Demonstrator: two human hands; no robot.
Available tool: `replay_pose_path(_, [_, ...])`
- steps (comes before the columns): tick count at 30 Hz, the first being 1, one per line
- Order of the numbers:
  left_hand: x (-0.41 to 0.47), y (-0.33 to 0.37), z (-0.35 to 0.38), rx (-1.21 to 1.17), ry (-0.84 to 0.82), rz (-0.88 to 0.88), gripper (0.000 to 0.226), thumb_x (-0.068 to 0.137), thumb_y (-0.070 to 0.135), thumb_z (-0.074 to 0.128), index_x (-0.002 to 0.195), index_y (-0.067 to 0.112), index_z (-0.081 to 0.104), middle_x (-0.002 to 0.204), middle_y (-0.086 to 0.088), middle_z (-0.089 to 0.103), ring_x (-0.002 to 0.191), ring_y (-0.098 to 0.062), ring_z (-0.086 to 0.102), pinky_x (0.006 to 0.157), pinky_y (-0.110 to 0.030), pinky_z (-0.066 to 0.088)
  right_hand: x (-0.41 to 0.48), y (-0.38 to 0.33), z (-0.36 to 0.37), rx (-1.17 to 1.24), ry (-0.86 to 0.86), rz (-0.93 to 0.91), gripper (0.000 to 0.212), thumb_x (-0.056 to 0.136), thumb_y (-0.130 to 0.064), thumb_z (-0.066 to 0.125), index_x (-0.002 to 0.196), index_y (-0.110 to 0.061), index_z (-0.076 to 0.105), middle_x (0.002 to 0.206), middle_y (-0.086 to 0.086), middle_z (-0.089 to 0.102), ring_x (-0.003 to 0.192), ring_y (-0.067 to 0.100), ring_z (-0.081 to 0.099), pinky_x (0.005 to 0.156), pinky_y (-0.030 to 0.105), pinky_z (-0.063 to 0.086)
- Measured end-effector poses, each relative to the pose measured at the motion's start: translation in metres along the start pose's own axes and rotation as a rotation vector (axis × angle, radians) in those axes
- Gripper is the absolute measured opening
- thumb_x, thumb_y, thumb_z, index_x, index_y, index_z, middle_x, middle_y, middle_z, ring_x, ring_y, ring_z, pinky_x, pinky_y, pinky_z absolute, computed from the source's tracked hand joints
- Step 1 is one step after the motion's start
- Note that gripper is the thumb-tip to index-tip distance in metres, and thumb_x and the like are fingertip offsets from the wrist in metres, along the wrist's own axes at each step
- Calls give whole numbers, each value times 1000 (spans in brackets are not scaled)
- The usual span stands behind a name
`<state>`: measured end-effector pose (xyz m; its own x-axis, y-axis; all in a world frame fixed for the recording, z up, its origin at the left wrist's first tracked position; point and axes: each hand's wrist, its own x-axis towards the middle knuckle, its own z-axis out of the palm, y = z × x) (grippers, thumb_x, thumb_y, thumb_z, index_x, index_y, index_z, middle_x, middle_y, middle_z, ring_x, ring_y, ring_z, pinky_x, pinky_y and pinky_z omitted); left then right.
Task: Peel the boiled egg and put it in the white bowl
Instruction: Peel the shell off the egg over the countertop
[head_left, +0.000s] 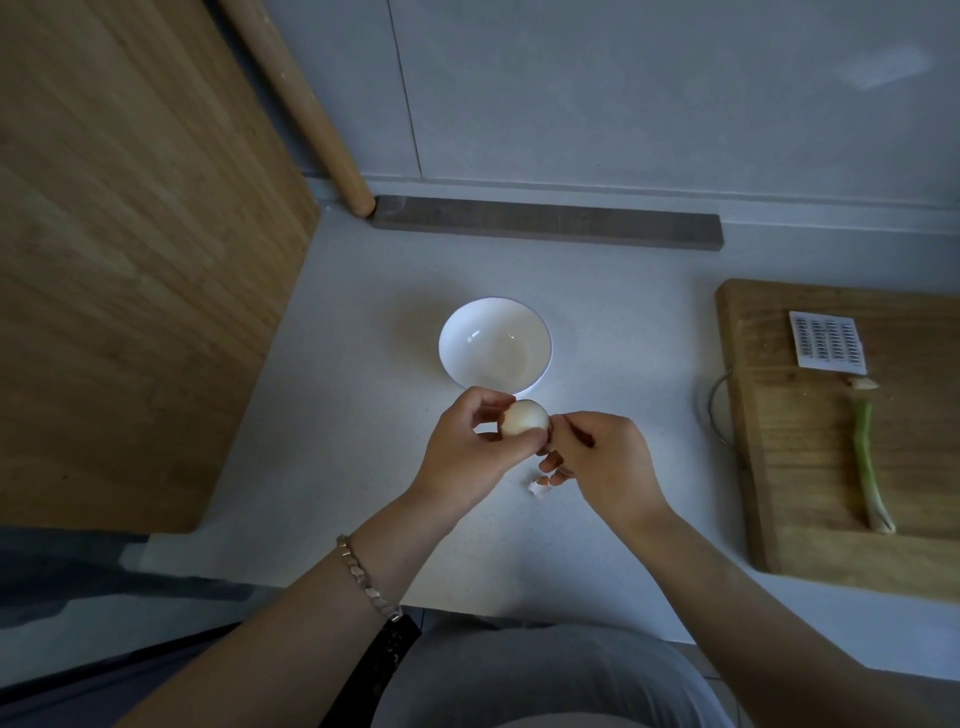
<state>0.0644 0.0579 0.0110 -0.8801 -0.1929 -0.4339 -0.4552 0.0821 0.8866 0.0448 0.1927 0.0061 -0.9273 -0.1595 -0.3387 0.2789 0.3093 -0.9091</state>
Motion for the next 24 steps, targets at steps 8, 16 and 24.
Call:
replay_pose_path(8, [1,-4,1,-216,-42,-64,34,55,25,74,87,24,63,101,-2,68,78,-11,71,73,-29,59,1,4,-4,69,55,-4,27,85,4,49,72,-10,68,46,-7,64,44,5,60,48,16,54])
replay_pose_path(16, [4,-3,-4,-458,-138,-168,16,80,7,63,95,11,64,101,-13,70,84,-20,71,71,-23,57,4,-2,-9,617,19,345,25,86,0,47,72,-1,68,55,6,69,54,12,66,54,17,56])
replay_pose_path(24, [4,0,-10,-580,-182,-218,30,84,9,58,114,7,53,88,-10,74,78,-25,73,63,-24,57,7,-1,-11,737,-73,424,29,84,-34,60,78,-6,65,56,0,67,55,10,65,55,20,57])
